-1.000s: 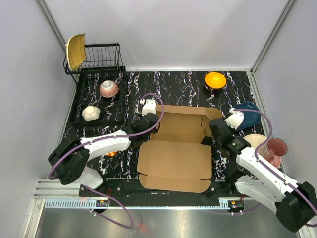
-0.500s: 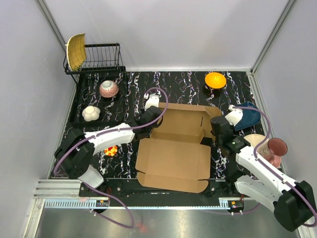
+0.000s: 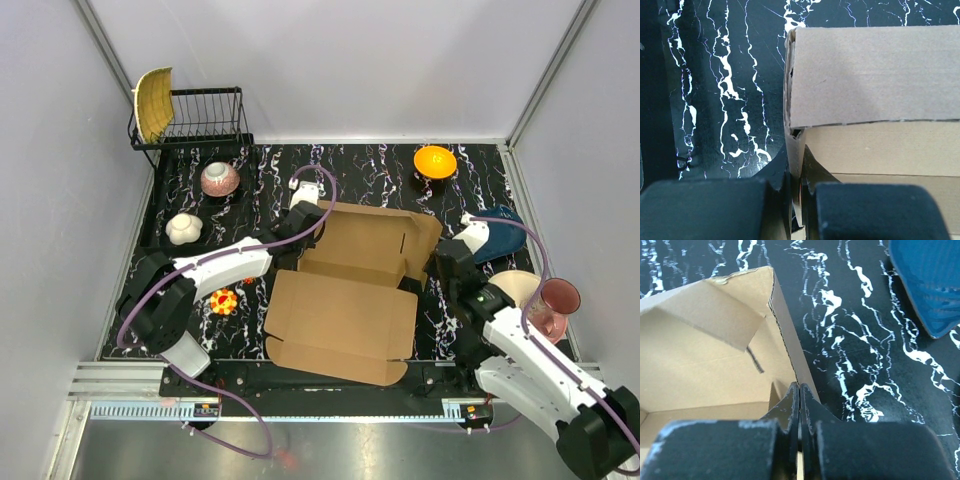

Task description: Fold the paper box

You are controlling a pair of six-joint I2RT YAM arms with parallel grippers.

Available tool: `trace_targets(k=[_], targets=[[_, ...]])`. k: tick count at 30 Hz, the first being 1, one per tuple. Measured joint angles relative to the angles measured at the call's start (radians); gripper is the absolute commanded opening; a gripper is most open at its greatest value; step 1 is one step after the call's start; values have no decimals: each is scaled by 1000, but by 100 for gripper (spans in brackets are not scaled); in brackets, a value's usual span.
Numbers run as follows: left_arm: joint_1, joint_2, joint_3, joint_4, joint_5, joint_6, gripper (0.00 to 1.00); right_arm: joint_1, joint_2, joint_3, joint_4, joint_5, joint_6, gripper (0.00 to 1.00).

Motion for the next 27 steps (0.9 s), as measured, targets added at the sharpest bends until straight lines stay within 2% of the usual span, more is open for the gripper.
trace_targets(k=[13,22,25,27], targets=[[4,-6,-21,32,-5,-23,0,-6,-118,-8,39,-299,-62,0],[0,-37,-68,67,-12,-35,0,-6,-2,-13,198,-433,-71,0],[-7,-50,-90,85,-21,-40,0,-6,59,-12,264,-478,-71,7],[-9,-53,-99,98,-26,-41,0,-6,96,-11,296,-509,-71,18]])
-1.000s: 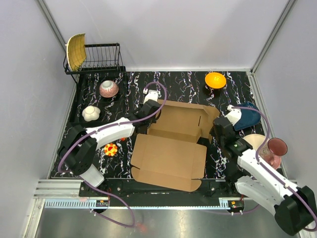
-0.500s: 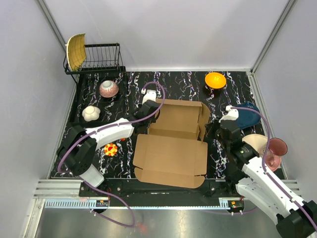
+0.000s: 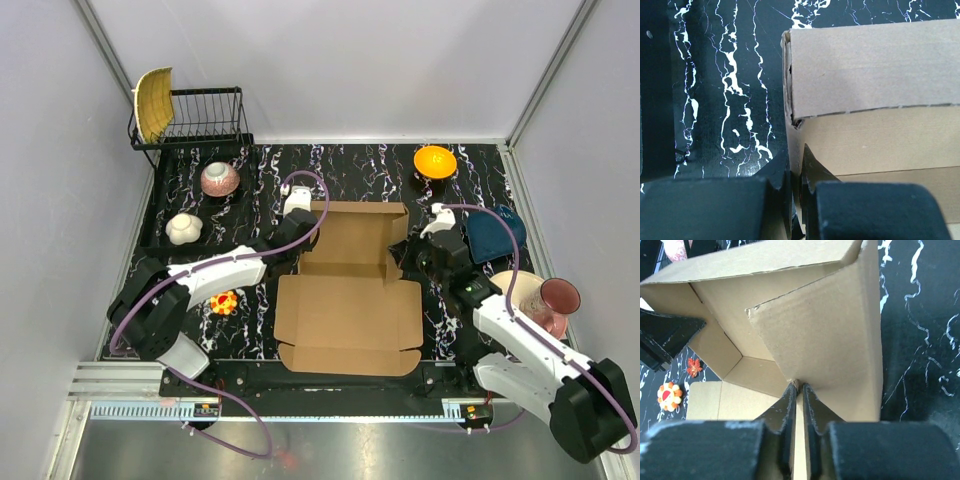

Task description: Fold the paper box

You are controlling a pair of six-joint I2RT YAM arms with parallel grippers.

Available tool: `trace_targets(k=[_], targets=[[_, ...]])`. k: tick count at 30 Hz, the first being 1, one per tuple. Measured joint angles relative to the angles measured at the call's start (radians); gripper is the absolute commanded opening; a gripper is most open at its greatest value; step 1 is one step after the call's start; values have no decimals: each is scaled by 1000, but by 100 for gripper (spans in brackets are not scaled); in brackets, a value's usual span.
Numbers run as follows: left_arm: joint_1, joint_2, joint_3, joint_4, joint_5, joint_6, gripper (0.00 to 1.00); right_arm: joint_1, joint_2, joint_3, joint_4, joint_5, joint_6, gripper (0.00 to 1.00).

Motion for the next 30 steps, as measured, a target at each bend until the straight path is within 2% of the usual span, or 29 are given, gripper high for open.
trace_targets(k=[2,6,9,16,22,25,26,28,30], targets=[[-1,-1,-2,4,-4,-1,0,0,23,0,1,-23,0,29],[-3,-1,-6,14,-7,-1,0,0,26,0,-39,-34,-5,45],[-3,-1,-6,15,-8,0,0,0,14,0,-69,-33,-15,54],[-5,-1,-6,15,-11,-1,0,0,-37,23,-152,-34,-38,64],[-5,-1,-6,15,-11,-1,0,0,-160,98,-229,-27,-64,67],[-5,-1,-6,14,-13,-1,0,0,-235,142,-264,13,-69,62],[-5,-1,-6,15,-13,-1,0,0,-261,151,-275,42,-69,48],[-5,-1,-6,15,-13,-1,0,0,-308,158,-299,128,-58,26],[-5,-1,-6,15,-14,-1,0,0,-334,159,-336,224,-43,16]])
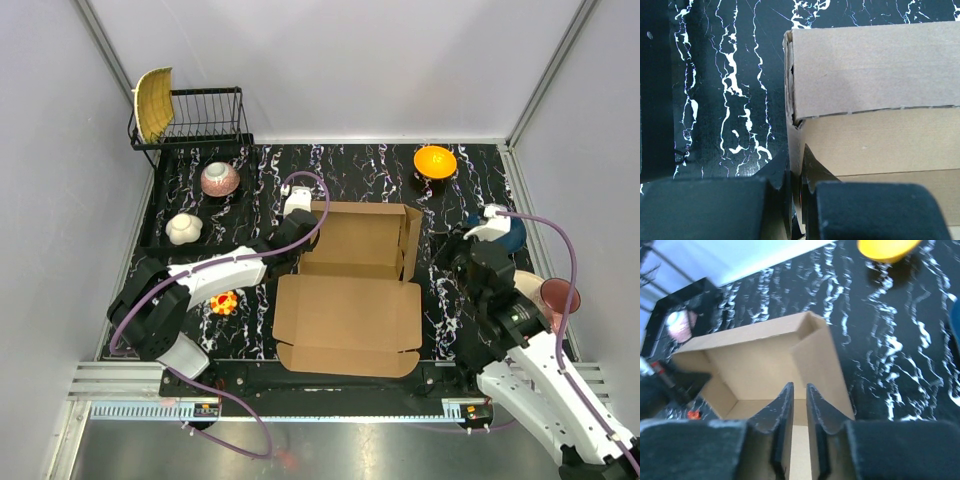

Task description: Fold the paper box

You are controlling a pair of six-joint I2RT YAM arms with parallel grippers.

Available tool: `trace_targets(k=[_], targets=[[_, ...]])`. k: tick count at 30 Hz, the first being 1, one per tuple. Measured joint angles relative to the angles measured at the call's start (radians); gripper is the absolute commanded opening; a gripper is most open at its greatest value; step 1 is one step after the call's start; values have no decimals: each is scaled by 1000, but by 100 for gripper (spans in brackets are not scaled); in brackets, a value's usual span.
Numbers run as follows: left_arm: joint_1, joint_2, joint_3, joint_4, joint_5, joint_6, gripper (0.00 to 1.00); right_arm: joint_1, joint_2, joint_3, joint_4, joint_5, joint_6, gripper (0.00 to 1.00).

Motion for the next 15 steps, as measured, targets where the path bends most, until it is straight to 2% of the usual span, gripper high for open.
trace_targets(k=[2,3,6,10,15], targets=[[0,0,0,0,0,0,0,0,14,0,-31,80,21,20],[0,0,-1,2,0,0,0,0,32,0,-46,107,32,33],[0,0,-6,11,0,0,0,0,126,-7,-60,144,59,54],[0,-1,-6,11,0,0,0,0,214,-67,-18,126,67,60],[-1,-2,-7,12,0,0,0,0,295,-98,30,97,62,63]])
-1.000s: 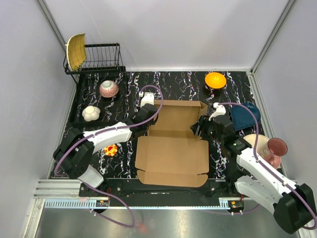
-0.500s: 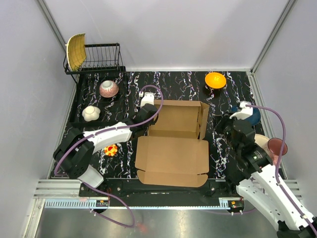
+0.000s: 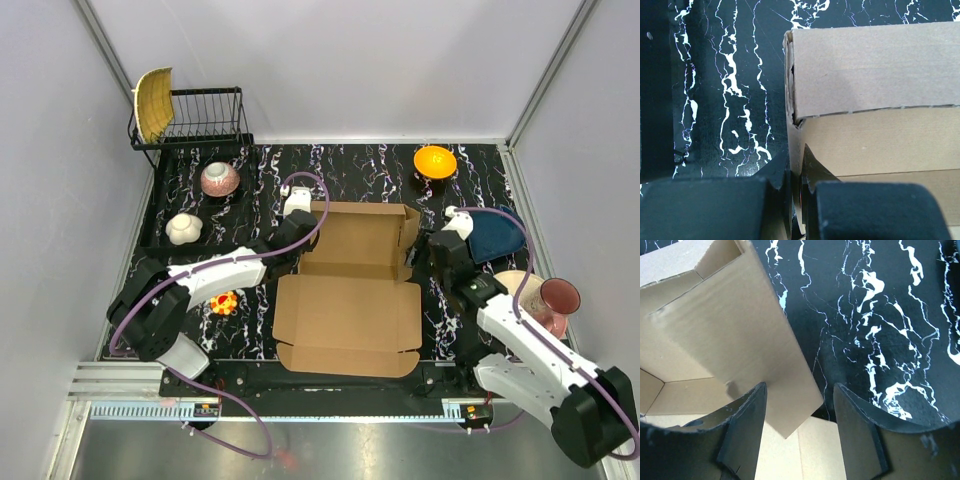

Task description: Fold the paper box

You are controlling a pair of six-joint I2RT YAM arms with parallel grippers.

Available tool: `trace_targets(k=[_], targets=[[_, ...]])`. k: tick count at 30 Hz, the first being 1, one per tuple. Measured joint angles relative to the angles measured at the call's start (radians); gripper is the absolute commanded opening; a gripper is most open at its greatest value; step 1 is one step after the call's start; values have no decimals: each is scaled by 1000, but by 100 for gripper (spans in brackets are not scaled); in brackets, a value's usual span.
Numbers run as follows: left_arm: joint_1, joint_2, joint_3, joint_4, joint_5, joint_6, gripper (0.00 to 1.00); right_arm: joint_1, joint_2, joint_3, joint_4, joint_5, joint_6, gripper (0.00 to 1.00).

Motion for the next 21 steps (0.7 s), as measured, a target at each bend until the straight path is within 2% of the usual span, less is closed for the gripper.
trace_targets(k=[16,21], targets=[[-14,-13,-18,13,-13,8,0,-2,239,8,252,-87,-29,73],[-19,-16,-21,13,-22,10,0,-4,309,38,297,-86,-53,62]])
